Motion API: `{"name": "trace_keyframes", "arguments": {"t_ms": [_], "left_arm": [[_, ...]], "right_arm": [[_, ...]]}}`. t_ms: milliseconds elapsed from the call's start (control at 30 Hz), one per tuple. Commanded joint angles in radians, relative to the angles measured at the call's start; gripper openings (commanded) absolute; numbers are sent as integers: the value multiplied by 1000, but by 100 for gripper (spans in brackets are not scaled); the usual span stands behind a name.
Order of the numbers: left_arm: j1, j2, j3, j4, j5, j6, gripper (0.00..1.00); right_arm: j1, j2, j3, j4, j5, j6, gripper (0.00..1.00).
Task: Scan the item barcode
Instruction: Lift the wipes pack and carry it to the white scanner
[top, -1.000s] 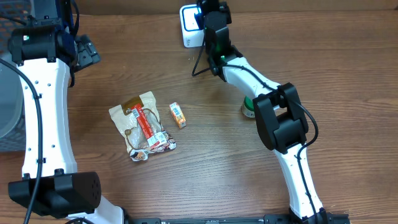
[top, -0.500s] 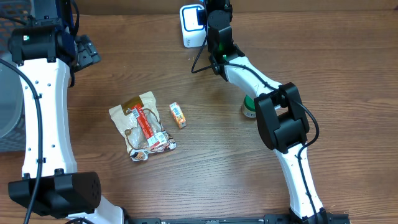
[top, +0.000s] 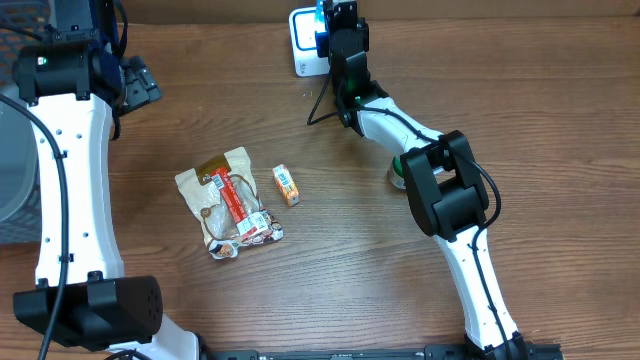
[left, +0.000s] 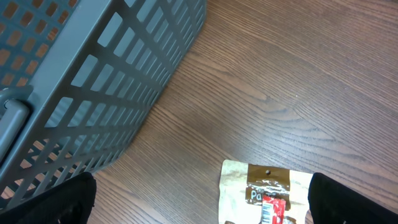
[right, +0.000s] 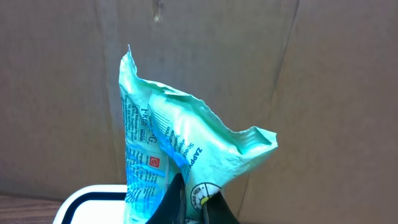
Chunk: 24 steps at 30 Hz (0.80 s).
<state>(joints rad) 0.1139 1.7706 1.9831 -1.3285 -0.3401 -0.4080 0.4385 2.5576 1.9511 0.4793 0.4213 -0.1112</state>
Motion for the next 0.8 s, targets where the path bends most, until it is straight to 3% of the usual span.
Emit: {"name": "trace_keyframes", "arguments": {"t_ms": [0,767], "left_arm": [[2,-26,20,0,1,12,100],[2,-26,20,0,0,12,100]], "right_arm": [[8,-8,17,-9,-5,6,4],[96,-8,17,-101,84,-298,4]]}}
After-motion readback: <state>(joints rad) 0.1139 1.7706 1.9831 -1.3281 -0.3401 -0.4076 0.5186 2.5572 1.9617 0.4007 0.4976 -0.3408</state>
